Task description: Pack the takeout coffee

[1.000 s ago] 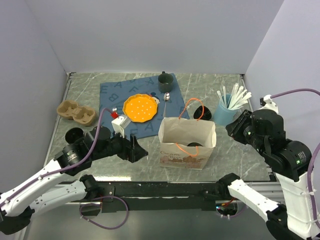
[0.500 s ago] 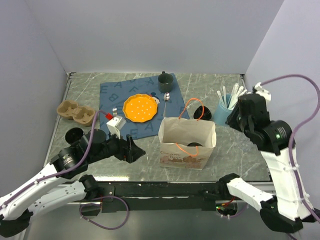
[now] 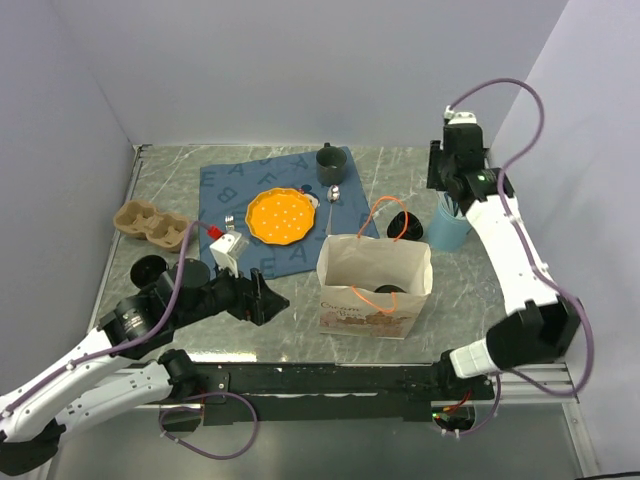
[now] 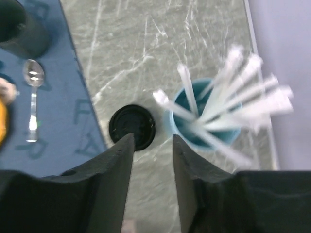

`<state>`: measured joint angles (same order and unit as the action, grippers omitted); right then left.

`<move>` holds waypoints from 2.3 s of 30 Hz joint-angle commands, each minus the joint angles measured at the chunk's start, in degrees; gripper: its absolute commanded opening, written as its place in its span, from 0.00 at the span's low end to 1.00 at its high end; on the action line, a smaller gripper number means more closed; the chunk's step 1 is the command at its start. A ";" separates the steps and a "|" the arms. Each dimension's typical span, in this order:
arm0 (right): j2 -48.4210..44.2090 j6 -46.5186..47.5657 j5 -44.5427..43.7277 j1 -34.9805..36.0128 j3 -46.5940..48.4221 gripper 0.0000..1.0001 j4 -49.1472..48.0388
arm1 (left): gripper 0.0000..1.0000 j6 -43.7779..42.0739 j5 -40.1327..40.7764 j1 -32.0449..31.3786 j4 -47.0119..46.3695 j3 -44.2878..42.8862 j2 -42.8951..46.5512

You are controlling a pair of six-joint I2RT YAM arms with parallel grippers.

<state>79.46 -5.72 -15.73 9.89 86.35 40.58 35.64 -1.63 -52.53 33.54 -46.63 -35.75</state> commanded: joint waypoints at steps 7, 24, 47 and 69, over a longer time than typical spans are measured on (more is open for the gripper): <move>15.80 15.91 -1.05 -1.72 4.18 0.44 -5.07 | 0.91 0.92 1.54 -0.11 2.75 -2.85 1.29; 15.11 17.93 -8.97 -2.16 11.46 0.01 0.71 | 0.92 0.49 4.35 -0.20 4.08 -3.81 2.44; 5.55 -1.84 -1.59 0.83 46.47 0.00 32.30 | 0.95 2.86 6.20 -0.20 -1.81 -6.54 0.59; -31.20 -22.67 48.50 0.75 11.05 0.00 -2.26 | 0.98 -4.70 7.87 -0.11 1.53 -16.74 -6.79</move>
<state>49.41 -23.86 21.23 10.63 100.38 41.06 33.12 4.67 -52.58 35.07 -60.20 -41.78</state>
